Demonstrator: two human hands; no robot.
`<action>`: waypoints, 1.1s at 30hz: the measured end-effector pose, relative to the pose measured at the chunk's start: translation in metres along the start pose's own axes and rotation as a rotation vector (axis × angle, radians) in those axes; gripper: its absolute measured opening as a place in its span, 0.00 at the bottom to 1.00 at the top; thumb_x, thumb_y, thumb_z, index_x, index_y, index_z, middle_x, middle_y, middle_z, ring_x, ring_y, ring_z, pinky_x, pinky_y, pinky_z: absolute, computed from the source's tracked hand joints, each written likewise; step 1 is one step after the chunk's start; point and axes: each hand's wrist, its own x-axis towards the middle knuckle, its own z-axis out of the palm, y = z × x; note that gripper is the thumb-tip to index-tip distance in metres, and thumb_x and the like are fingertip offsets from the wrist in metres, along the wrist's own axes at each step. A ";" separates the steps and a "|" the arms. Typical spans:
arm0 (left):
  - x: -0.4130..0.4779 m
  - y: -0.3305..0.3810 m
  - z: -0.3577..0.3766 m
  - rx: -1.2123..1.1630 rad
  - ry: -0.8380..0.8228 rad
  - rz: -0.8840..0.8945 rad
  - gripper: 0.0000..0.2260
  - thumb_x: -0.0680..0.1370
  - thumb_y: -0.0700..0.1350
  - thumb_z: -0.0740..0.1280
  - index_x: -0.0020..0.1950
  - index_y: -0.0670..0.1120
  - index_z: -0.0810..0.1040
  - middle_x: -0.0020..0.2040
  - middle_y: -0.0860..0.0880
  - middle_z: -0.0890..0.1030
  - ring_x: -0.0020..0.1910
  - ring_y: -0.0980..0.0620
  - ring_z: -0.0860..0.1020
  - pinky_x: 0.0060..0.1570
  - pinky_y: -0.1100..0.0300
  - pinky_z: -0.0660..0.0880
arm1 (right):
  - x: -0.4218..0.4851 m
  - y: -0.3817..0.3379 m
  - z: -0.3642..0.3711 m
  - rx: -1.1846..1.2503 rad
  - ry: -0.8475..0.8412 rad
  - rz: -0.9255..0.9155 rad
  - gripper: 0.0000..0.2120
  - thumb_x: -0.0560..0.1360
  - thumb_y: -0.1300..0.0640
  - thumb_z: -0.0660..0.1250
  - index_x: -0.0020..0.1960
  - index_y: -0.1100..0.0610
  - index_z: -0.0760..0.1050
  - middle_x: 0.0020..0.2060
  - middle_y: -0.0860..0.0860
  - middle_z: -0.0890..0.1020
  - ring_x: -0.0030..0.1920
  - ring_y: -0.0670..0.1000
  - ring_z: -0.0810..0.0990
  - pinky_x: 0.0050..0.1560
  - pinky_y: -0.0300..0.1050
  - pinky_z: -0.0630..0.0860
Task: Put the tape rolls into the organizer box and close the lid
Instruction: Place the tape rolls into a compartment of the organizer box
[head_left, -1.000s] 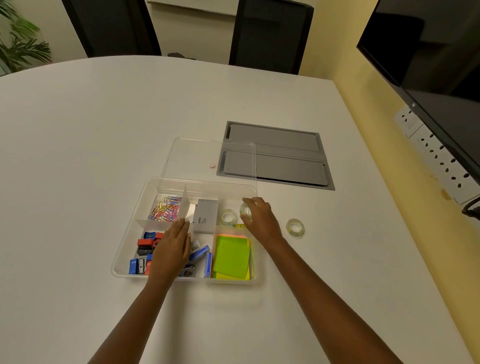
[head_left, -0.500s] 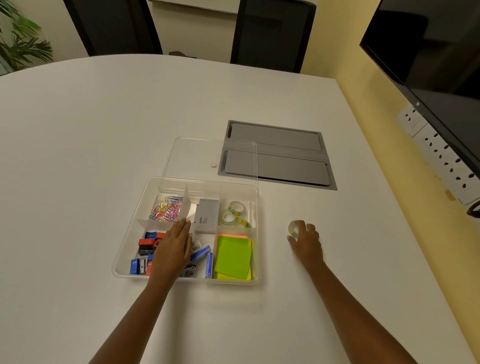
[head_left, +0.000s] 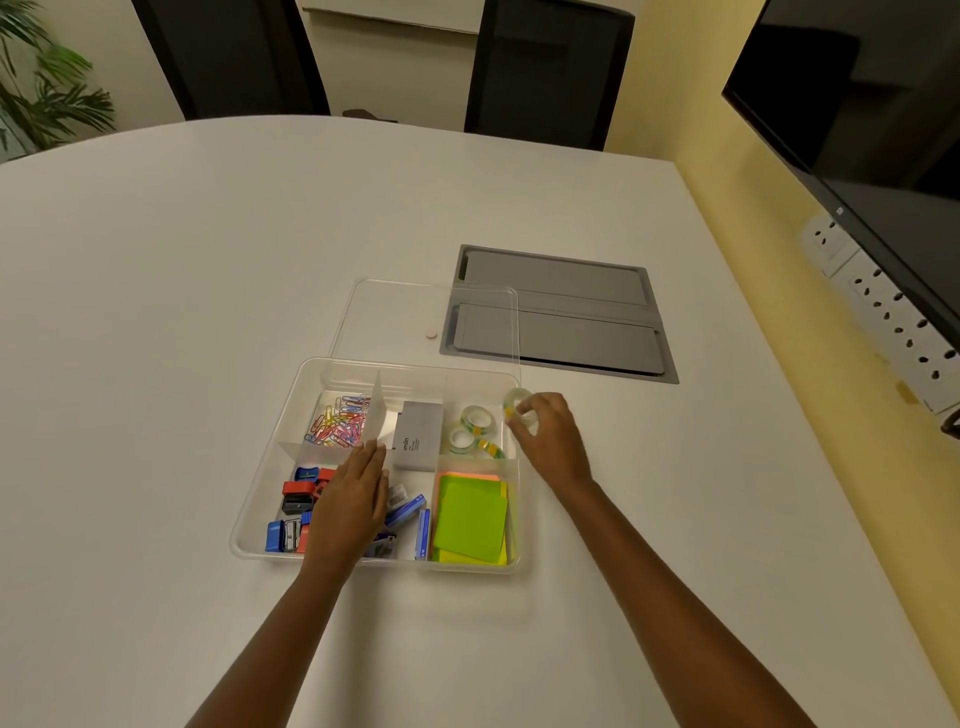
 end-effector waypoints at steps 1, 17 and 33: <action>0.000 0.000 0.000 0.000 0.000 0.000 0.18 0.79 0.41 0.58 0.69 0.40 0.64 0.70 0.39 0.68 0.70 0.41 0.67 0.67 0.46 0.67 | 0.001 -0.003 0.004 -0.034 -0.029 -0.030 0.10 0.75 0.59 0.66 0.53 0.65 0.76 0.58 0.61 0.75 0.58 0.58 0.75 0.54 0.48 0.74; -0.002 0.006 -0.007 0.019 0.006 0.020 0.17 0.78 0.39 0.60 0.66 0.37 0.68 0.67 0.36 0.72 0.66 0.38 0.71 0.64 0.44 0.69 | -0.049 0.021 0.035 -0.178 -0.211 0.012 0.21 0.80 0.59 0.57 0.72 0.56 0.60 0.77 0.51 0.54 0.71 0.54 0.66 0.66 0.48 0.71; 0.000 -0.003 -0.011 0.112 -0.031 0.121 0.19 0.77 0.47 0.57 0.63 0.36 0.72 0.62 0.33 0.76 0.61 0.34 0.75 0.61 0.39 0.72 | -0.063 0.016 0.033 -0.043 -0.053 -0.015 0.16 0.80 0.64 0.55 0.67 0.61 0.69 0.72 0.56 0.67 0.72 0.55 0.66 0.73 0.51 0.65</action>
